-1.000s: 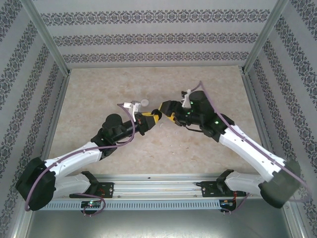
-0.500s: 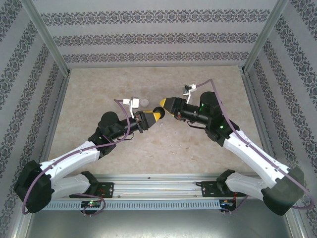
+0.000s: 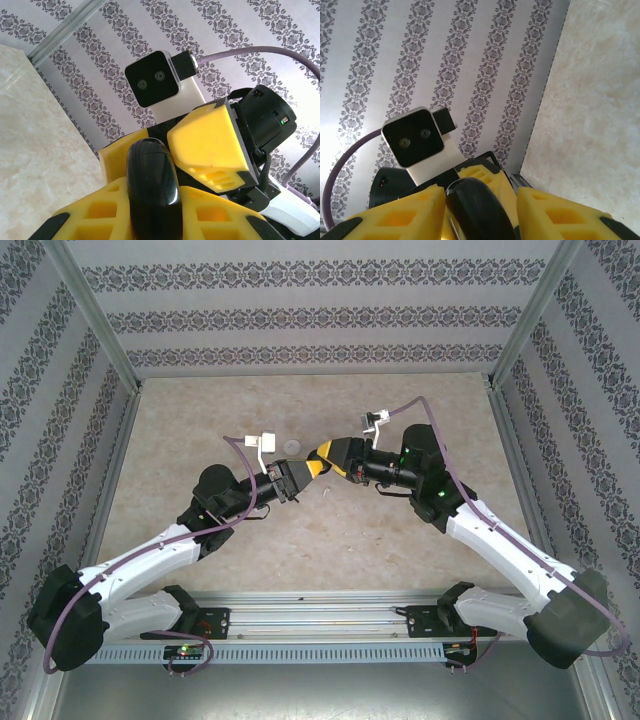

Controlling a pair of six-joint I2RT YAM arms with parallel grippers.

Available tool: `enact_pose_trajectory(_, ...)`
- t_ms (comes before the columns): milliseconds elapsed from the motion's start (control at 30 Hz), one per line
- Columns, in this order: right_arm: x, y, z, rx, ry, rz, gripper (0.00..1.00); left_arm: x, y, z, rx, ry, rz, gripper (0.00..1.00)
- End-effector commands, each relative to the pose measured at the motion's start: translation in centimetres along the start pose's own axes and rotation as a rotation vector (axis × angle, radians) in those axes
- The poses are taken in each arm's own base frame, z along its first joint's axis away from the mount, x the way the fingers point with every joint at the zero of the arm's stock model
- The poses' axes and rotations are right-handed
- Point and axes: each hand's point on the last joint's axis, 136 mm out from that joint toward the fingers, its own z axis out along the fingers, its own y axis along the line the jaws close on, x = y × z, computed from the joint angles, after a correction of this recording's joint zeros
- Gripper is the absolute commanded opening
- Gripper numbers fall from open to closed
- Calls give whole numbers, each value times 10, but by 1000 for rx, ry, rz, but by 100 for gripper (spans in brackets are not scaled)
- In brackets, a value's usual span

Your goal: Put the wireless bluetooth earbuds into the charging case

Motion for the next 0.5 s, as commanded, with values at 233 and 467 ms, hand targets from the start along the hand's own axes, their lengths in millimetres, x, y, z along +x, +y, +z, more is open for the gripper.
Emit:
enact_pose_trajectory(233,7,7,0,-33,54,-16,20,-23,-18,-1,30,-37,16,7)
enact_pose_trajectory(467,10,-4,-4,79,75,-112,20,-17,-9,-5,-19,8,16,17)
